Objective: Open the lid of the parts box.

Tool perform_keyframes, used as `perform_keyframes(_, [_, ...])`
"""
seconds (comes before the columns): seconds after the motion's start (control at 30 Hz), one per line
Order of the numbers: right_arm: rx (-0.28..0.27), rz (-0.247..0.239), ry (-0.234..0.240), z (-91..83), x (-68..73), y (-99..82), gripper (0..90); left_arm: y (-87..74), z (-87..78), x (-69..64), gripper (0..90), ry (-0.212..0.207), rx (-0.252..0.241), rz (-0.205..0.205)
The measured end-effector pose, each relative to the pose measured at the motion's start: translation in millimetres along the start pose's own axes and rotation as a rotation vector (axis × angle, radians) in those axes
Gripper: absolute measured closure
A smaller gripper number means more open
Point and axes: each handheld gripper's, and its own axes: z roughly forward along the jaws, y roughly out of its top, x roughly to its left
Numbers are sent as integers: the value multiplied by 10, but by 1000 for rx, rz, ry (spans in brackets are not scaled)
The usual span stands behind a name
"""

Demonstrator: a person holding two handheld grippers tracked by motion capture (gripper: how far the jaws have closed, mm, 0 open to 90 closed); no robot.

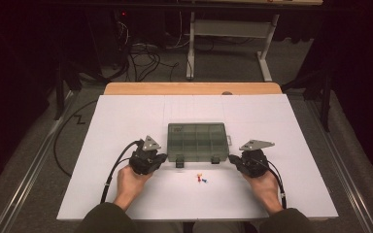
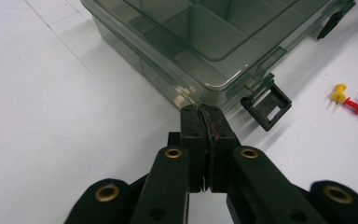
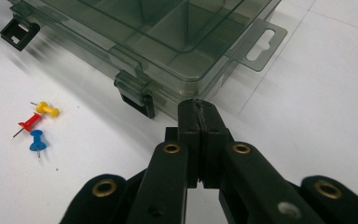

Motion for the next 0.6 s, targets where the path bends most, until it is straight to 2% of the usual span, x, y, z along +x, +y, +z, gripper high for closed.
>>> perform_keyframes(0.27, [-22,9,0,-10,8,11,900,4,-10,-9,827,8,-15,2])
perform_keyframes(0.47, [-33,16,-2,-10,2,35,900,20,-20,-34,789,27,-19,26])
perform_keyframes(0.6, [-38,16,-1,-20,0,42,900,28,-21,-30,748,36,-25,25])
